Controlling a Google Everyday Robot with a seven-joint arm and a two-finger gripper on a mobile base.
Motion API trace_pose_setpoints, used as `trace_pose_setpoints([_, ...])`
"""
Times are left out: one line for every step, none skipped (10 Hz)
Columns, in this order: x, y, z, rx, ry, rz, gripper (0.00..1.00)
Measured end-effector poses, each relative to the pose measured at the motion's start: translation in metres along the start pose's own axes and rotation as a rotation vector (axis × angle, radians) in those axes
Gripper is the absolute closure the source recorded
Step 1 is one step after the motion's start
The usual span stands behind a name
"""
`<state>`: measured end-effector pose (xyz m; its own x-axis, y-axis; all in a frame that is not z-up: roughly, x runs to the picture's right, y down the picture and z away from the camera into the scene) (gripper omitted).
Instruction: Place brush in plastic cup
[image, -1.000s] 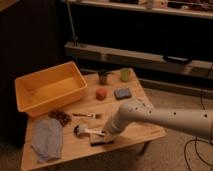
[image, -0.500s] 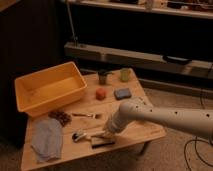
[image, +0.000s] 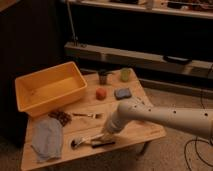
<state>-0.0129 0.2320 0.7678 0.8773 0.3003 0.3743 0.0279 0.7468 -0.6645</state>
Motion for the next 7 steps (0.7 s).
trace_pose_setpoints([-0.0018,0.0018,0.0033,-0.015,-0.01,0.003,0.62])
trace_pose_setpoints([-0.0021,0.0027,0.0047,-0.021,-0.014,0.005,0.7])
trace_pose_setpoints([-0.002,0.0035,0.0062,-0.027,-0.017,0.009,0.79])
trace_pose_setpoints([-0.0029,0.0036,0.0074,-0.029,-0.018,0.009,0.88])
trace_pose_setpoints([-0.0046,0.0047,0.0096,-0.035,-0.018,0.005,0.97])
trace_pose_setpoints([-0.0057,0.005,0.0104,-0.038,-0.018,0.002,1.0])
trace_pose_setpoints([-0.006,0.0051,0.0106,-0.039,-0.021,0.006,1.0])
